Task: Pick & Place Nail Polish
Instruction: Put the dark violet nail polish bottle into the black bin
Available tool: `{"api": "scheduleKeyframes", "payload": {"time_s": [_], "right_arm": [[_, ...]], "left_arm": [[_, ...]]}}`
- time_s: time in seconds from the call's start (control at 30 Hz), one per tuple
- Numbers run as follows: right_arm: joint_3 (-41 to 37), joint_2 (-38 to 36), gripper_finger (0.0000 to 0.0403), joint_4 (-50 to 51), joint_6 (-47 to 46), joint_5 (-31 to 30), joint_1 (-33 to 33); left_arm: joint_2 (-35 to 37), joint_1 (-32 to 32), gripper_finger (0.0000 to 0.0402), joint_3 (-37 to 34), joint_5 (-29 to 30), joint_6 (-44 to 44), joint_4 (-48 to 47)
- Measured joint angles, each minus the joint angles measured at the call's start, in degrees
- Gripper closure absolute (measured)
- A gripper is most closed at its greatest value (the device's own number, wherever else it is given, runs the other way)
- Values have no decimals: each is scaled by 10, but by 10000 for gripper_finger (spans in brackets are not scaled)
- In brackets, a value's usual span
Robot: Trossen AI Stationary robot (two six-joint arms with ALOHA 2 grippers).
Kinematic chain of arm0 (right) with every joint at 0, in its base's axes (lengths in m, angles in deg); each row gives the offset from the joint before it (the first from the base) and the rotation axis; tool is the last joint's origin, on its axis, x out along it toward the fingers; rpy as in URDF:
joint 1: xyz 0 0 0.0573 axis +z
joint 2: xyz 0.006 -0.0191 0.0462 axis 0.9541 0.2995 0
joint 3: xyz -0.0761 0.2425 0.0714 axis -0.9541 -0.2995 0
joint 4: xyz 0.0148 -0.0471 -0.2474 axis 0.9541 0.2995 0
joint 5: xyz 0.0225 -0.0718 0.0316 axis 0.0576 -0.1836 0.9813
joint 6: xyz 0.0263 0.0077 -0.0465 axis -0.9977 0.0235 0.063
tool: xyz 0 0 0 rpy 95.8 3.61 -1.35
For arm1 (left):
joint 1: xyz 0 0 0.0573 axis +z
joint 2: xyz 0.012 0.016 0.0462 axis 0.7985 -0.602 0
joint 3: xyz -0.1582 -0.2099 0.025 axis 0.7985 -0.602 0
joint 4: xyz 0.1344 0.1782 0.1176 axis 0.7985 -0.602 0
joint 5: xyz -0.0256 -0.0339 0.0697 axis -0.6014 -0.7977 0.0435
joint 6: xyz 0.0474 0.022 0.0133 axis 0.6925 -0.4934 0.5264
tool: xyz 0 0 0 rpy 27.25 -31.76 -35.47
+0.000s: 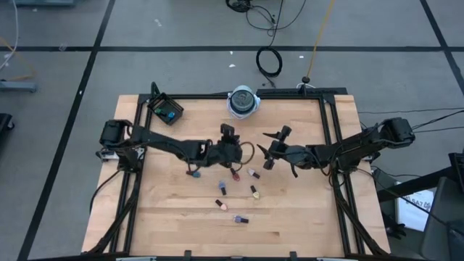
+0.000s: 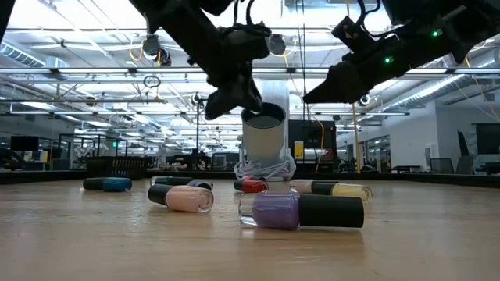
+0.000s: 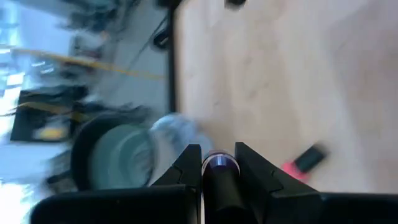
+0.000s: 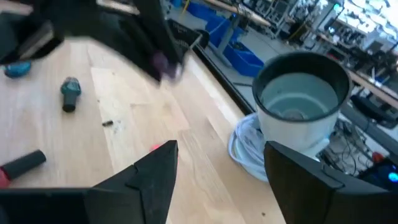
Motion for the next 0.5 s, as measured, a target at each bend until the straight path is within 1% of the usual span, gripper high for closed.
{"api": "scheduleKeyframes", "payload": {"time_s": [0.03,0.07,0.1,0.17,0.23,0.27,0.33,0.43,0.5], "right_arm": [[0,0,181,4,-3,0,-1],[0,0,183,5,-5,0,-1],[0,0,184,5,-5,1,-1],[0,0,186,6,-6,2,-1],[0,0,188,12,-6,2,1],[0,0,188,13,-6,2,1],[0,0,188,17,-8,2,1],[0,0,187,22,-12,2,1],[0,0,187,22,-12,2,1]], "left_arm": [[0,-1,351,0,21,1,-2],[4,-1,351,0,26,-3,-6],[11,1,351,-1,17,-12,-15],[32,13,351,-10,-38,-38,-15],[54,29,351,-32,-97,-63,-4],[68,39,351,-47,-117,-74,5],[95,57,351,-89,-132,-89,38],[152,88,351,-171,-158,-101,117],[195,113,351,-230,-187,-116,177]]}}
